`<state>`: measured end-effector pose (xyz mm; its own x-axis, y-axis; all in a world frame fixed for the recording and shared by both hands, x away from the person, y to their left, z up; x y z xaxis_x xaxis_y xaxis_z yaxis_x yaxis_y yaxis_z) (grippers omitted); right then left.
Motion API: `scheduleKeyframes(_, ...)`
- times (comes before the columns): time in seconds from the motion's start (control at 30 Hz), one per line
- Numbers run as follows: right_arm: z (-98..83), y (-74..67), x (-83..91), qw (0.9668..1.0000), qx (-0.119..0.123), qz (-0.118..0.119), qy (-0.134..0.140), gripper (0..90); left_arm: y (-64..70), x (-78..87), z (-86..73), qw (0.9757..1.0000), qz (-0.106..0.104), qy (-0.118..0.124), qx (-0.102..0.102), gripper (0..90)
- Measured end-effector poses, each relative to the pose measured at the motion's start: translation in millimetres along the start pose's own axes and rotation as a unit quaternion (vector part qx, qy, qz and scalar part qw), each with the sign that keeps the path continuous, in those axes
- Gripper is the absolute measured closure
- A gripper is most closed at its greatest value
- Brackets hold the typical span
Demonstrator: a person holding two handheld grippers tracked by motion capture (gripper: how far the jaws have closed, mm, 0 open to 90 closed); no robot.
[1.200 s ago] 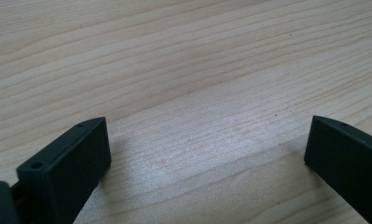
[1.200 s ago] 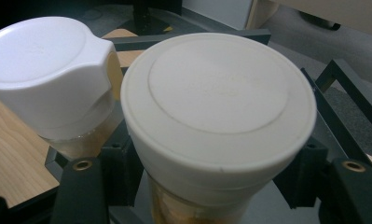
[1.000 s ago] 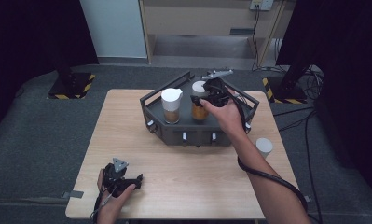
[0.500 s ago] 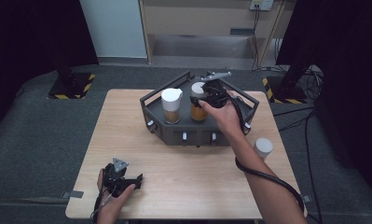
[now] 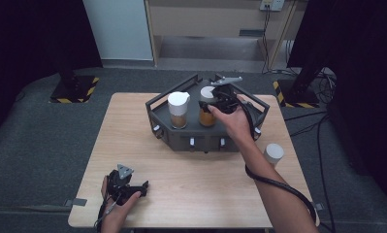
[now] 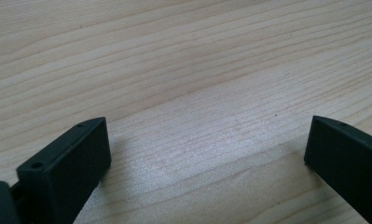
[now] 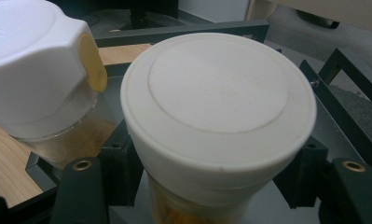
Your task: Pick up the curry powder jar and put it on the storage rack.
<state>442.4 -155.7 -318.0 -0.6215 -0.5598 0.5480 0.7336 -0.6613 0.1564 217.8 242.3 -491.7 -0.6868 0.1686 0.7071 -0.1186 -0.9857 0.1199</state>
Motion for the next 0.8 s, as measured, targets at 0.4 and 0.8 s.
scheduleKeyframes(0.4,-9.7,-5.2,1.4,0.9998,0.004,-0.007,0.018,34.4,0.0,0.0,0.0,1.0,0.0,0.0,0.0,0.0)
scheduleKeyframes(0.8,-11.2,-3.4,1.1,0.9998,-0.005,-0.001,0.02,33.1,0.0,0.0,0.0,1.0,0.0,0.0,0.0,0.0)
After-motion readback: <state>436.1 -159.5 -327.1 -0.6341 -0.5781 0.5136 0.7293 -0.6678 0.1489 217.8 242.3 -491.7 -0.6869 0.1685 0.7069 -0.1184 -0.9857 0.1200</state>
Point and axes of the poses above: each handheld gripper's, and its own axes: x roughly backward along the jaws, z roughly out of its top, y roughly to its right, the point moved 4 cm from there along -x, roughly forward along the jaws, and after that the axes turned 11 degrees about x, right-handed, at the moved point
